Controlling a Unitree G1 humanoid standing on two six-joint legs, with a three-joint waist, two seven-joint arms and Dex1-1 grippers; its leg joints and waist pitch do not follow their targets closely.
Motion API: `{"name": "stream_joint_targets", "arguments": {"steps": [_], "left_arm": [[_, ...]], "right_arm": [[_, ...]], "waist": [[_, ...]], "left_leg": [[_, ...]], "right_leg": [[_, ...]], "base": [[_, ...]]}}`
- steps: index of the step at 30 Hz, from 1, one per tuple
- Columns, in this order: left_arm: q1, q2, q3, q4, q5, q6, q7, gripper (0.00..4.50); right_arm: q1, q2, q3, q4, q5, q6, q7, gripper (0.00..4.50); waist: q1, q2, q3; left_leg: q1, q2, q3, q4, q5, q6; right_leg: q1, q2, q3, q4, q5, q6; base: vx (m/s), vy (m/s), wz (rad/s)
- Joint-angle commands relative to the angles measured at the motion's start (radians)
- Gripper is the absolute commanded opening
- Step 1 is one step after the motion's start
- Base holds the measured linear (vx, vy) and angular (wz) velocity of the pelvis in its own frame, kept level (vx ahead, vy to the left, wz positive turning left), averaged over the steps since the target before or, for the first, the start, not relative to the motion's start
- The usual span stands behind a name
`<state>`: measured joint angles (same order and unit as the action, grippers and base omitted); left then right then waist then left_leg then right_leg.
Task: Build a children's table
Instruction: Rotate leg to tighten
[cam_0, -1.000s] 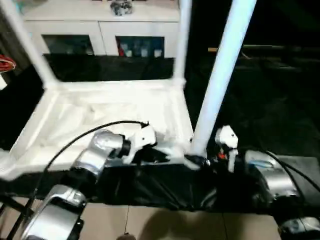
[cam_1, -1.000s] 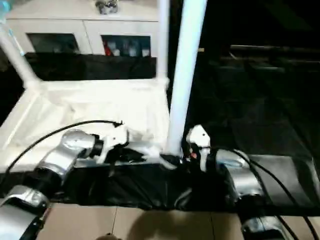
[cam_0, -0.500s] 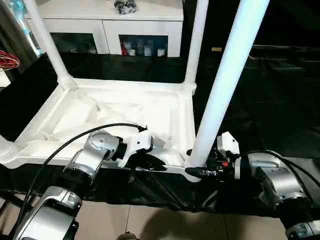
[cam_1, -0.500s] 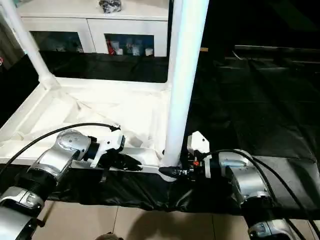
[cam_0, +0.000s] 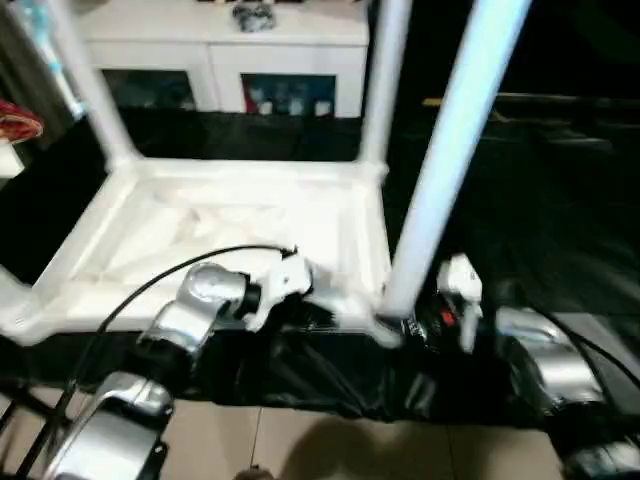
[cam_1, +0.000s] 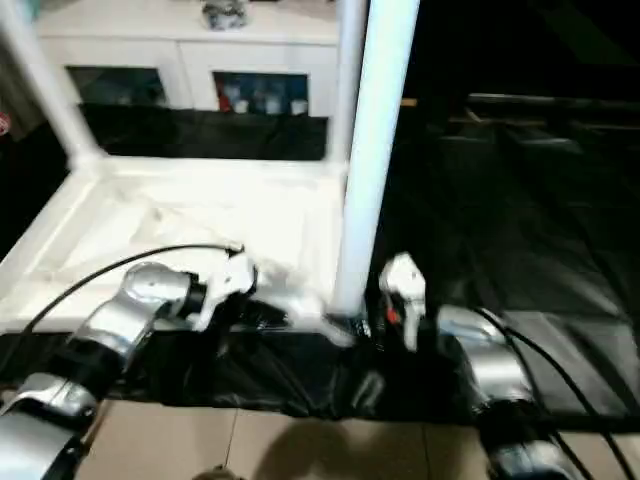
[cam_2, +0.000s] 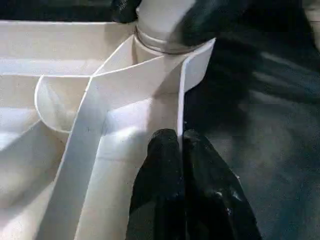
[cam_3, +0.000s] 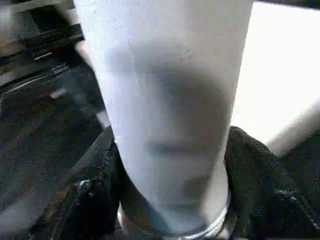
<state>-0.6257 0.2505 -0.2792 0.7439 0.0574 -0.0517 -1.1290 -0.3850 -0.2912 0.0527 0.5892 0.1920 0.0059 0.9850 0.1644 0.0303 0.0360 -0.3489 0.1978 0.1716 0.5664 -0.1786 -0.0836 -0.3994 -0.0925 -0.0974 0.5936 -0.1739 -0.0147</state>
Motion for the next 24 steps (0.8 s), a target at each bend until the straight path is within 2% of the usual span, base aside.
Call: {"name": "stream_joint_targets", "arguments": {"steps": [1, 5, 6, 9, 11, 12, 13, 14, 15, 17, 18, 21, 22, 24], "left_arm": [[-0.041, -0.048, 0.033, 0.0, -0.006, 0.015, 0.134, 0.0], [-0.063, -0.111, 0.034, 0.03, 0.013, 0.042, 0.244, 0.0], [-0.077, -0.148, 0.033, 0.047, 0.027, 0.053, 0.314, 0.0], [-0.085, -0.184, 0.035, 0.053, 0.031, 0.064, 0.359, 0.0], [-0.089, -0.203, 0.037, 0.054, 0.031, 0.065, 0.372, 0.0], [-0.089, -0.211, 0.036, 0.051, 0.032, 0.062, 0.371, 0.0], [-0.089, -0.211, 0.036, 0.051, 0.032, 0.062, 0.371, 0.0], [-0.088, -0.209, 0.033, 0.047, 0.03, 0.058, 0.36, 0.0], [-0.086, -0.207, 0.031, 0.043, 0.027, 0.054, 0.347, 0.0], [-0.08, -0.193, 0.03, 0.034, 0.021, 0.039, 0.314, 0.0], [-0.077, -0.186, 0.031, 0.033, 0.019, 0.031, 0.297, 0.0], [-0.061, -0.159, 0.027, 0.015, 0.007, 0.016, 0.235, 0.0], [-0.054, -0.148, 0.026, 0.007, 0.002, 0.012, 0.21, 0.0], [-0.037, -0.117, 0.017, -0.017, -0.013, -0.002, 0.144, 0.0]], "right_arm": [[0.005, 0.058, 0.069, 0.038, -0.042, 0.031, -0.045, 2.54], [-0.045, 0.143, 0.054, 0.135, -0.084, 0.041, -0.24, 2.54], [-0.087, 0.198, 0.041, 0.199, -0.108, 0.055, -0.393, 2.54], [-0.129, 0.253, 0.016, 0.257, -0.11, 0.069, -0.516, 2.54], [-0.145, 0.277, 0.013, 0.276, -0.12, 0.044, -0.543, 2.54], [-0.147, 0.277, 0.039, 0.274, -0.153, 0.007, -0.547, 2.54], [-0.147, 0.277, 0.039, 0.274, -0.153, 0.007, -0.547, 2.54], [-0.146, 0.271, 0.051, 0.271, -0.166, -0.014, -0.539, 3.1], [-0.145, 0.266, 0.056, 0.267, -0.173, -0.029, -0.532, 3.24], [-0.133, 0.254, 0.04, 0.237, -0.138, -0.033, -0.458, 3.26], [-0.127, 0.244, 0.038, 0.223, -0.128, -0.032, -0.428, 3.47], [-0.102, 0.19, 0.066, 0.181, -0.136, -0.05, -0.343, 3.7], [-0.091, 0.17, 0.072, 0.163, -0.129, -0.056, -0.301, 3.7], [-0.063, 0.119, 0.09, 0.117, -0.109, -0.071, -0.186, 3.7]], "waist": [[0.0, -0.008, -0.049], [-0.017, -0.007, -0.05], [-0.021, -0.005, -0.052], [-0.031, -0.003, -0.052], [-0.031, -0.005, -0.054], [-0.03, -0.007, -0.054], [-0.03, -0.007, -0.055], [-0.029, -0.006, -0.054], [-0.029, -0.006, -0.054], [-0.028, -0.005, -0.053], [-0.027, -0.005, -0.054], [-0.024, -0.006, -0.056], [-0.02, -0.007, -0.058], [-0.017, -0.009, -0.057]], "left_leg": [[0.001, 0.032, -0.013, -0.072, -0.287, 0.017], [-0.004, 0.027, -0.011, -0.07, -0.269, 0.025], [-0.004, 0.027, -0.012, -0.07, -0.259, 0.023], [-0.003, 0.027, -0.013, -0.072, -0.256, 0.008], [-0.005, 0.025, -0.01, -0.069, -0.252, 0.025], [-0.007, 0.025, -0.009, -0.069, -0.242, 0.033], [-0.008, 0.025, -0.008, -0.068, -0.238, 0.037], [-0.008, 0.025, -0.008, -0.068, -0.235, 0.044], [-0.009, 0.025, -0.007, -0.068, -0.235, 0.047], [-0.008, 0.024, -0.007, -0.068, -0.237, 0.05], [-0.009, 0.026, -0.008, -0.068, -0.236, 0.056], [-0.009, 0.026, -0.005, -0.065, -0.221, 0.067], [-0.012, 0.027, -0.004, -0.062, -0.2, 0.078], [-0.014, 0.026, -0.003, -0.06, -0.192, 0.089]], "right_leg": [[0.045, -0.069, 0.046, -0.095, -0.463, -0.113], [0.046, -0.066, 0.047, -0.092, -0.412, -0.126], [0.046, -0.066, 0.047, -0.089, -0.398, -0.131], [0.047, -0.066, 0.046, -0.088, -0.392, -0.134], [0.048, -0.065, 0.047, -0.087, -0.354, -0.141], [0.049, -0.066, 0.048, -0.085, -0.338, -0.143], [0.05, -0.066, 0.048, -0.085, -0.333, -0.142], [0.05, -0.065, 0.048, -0.085, -0.331, -0.142], [0.049, -0.065, 0.048, -0.086, -0.337, -0.14], [0.05, -0.065, 0.049, -0.087, -0.344, -0.136], [0.052, -0.065, 0.049, -0.087, -0.337, -0.136], [0.052, -0.062, 0.049, -0.083, -0.288, -0.148], [0.056, -0.064, 0.049, -0.077, -0.249, -0.158], [0.058, -0.063, 0.047, -0.077, -0.24, -0.161]], "base": [[0.0, 0.0, 0.0], [0.0, 0.0, 0.0], [0.0, 0.0, 0.0], [0.0, 0.0, 0.0], [0.0, 0.0, 0.0], [0.0, 0.0, 0.0], [0.0, 0.0, 0.0], [0.0, 0.0, 0.0], [0.0, 0.0, 0.0], [0.0, 0.0, 0.0], [0.0, 0.0, 0.0], [0.0, 0.0, 0.0], [0.0, 0.0, 0.0], [0.0, 0.0, 0.0]]}}
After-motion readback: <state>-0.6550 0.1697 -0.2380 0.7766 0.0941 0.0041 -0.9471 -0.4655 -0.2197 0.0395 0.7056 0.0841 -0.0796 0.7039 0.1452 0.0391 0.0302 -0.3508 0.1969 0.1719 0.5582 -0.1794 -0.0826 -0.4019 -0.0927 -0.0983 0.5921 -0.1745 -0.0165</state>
